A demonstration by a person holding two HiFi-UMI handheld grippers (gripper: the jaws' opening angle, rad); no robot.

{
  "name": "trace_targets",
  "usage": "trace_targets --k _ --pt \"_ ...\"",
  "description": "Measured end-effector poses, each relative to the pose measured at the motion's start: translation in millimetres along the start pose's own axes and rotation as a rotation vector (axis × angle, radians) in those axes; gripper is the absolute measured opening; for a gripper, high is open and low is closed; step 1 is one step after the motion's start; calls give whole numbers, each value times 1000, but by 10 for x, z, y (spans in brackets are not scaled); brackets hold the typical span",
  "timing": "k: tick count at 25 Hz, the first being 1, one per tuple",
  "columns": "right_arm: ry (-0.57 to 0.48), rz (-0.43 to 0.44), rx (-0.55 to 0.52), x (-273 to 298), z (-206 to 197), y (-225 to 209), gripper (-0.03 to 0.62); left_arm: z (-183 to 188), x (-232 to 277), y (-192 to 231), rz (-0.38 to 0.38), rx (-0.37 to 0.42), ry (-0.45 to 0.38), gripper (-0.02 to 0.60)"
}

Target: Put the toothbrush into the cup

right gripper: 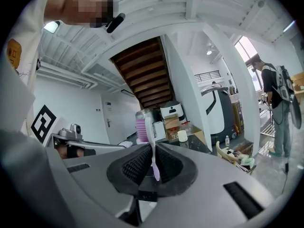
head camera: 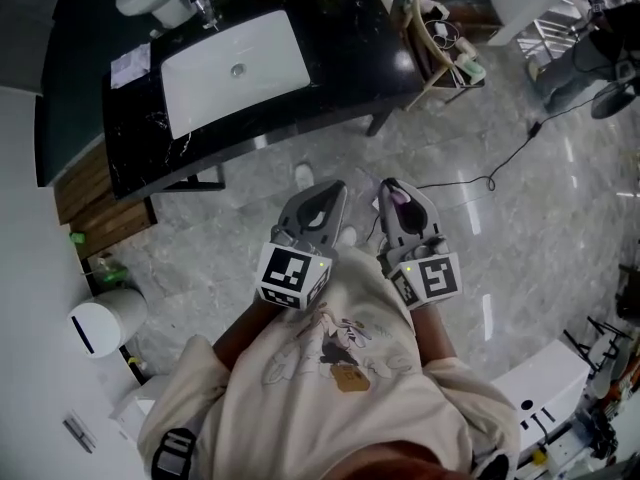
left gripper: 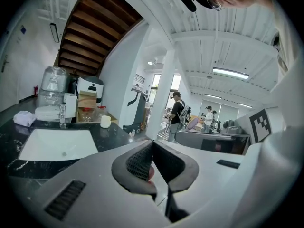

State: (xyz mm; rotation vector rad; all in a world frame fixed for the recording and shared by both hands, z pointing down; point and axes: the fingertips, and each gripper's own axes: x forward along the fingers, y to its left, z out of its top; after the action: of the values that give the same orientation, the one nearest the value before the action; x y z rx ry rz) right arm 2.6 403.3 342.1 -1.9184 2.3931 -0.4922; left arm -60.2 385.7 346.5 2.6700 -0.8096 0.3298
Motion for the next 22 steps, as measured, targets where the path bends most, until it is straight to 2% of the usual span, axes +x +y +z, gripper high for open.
trace_targets --k 6,12,22 --pt "4 -25 -29 808 265 -155 34 468 440 676 -41 -1 -31 14" --pt "12 -39 -48 1442 488 -144 34 818 645 1269 -56 -6 -50 14" --pt "-1 -80 -60 2258 599 -85 34 1077 739 2056 -76 1 -73 14"
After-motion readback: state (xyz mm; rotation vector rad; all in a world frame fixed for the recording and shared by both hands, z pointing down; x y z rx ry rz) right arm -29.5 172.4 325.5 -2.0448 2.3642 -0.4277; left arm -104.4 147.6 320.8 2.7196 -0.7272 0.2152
